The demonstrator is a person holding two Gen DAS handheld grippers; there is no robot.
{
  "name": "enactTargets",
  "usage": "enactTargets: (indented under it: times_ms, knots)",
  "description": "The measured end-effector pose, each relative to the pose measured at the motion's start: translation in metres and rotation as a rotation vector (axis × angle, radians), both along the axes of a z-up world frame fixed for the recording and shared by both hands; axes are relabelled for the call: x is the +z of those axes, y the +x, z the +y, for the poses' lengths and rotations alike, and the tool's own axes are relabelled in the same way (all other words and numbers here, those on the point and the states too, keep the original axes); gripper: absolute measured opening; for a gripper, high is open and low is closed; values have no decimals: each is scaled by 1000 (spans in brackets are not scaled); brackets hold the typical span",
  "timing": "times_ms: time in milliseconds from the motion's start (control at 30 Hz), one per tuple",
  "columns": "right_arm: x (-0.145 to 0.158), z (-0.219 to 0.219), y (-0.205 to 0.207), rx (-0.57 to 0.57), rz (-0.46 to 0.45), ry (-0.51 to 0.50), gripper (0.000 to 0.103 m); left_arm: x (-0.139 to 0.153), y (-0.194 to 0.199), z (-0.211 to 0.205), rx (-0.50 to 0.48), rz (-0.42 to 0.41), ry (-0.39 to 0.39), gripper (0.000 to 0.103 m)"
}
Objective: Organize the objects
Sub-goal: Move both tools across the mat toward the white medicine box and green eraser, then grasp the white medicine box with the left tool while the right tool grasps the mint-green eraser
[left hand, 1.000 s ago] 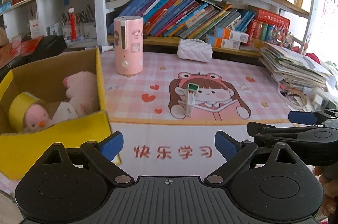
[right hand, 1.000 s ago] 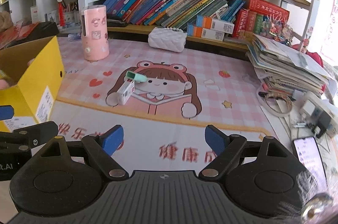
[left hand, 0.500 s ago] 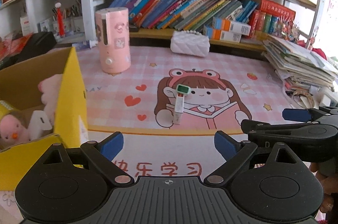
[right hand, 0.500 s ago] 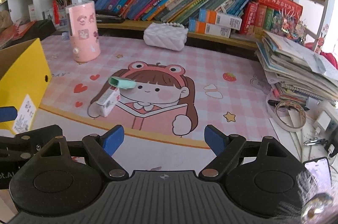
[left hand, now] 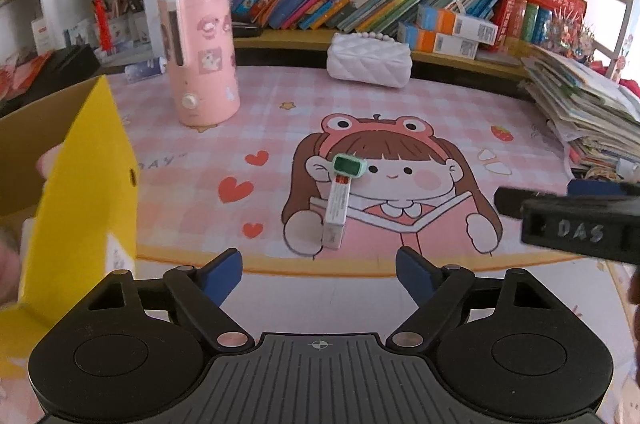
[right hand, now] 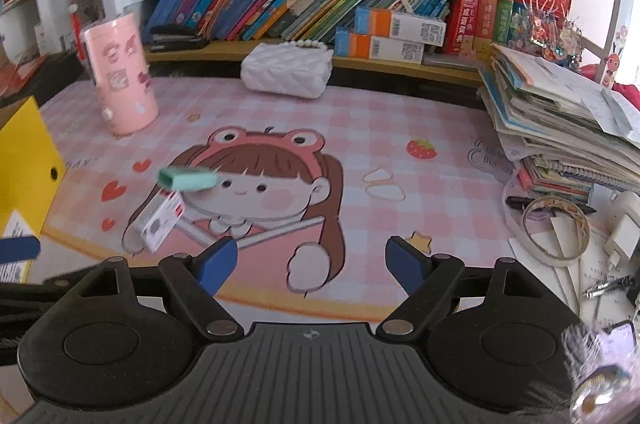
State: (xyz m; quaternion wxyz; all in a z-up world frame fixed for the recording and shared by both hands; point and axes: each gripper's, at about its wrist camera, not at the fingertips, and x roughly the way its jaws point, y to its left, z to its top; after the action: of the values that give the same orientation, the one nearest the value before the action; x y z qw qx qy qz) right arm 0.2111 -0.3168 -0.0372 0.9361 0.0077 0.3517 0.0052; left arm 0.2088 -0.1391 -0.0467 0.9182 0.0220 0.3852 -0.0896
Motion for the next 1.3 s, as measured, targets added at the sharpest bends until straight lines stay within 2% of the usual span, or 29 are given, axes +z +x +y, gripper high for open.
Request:
enactTargets:
  times_ms: [200,333,600,800,867,967,1067,1300]
  knots:
    - [8,-5,11,9,-34,20,81,-15,27,-15,-2,26,24,78]
    - [8,-6,15,26,-34,31,81,-25,42,-18,21,55,11,76]
    - [6,-7,17,35,-30,33,81,-40,61,-25,18,59,29,64]
    - [3,-9,17,22,-18,49,81,-44,63,-27,4,29,38,44]
    - [3,-9,16,16,-17,53,81,-43,64,-26,-2,26,45,28]
    - [4,-7,14,8,-18,54,81,-40,63,-24,-31,37,30,13]
    - [4,-5,13,5,-17,52,81,-38,57,-23,-49,30,49,13]
    - [2,7,12,26,-11,67,82,-20,31,-3,-51,17,22,13]
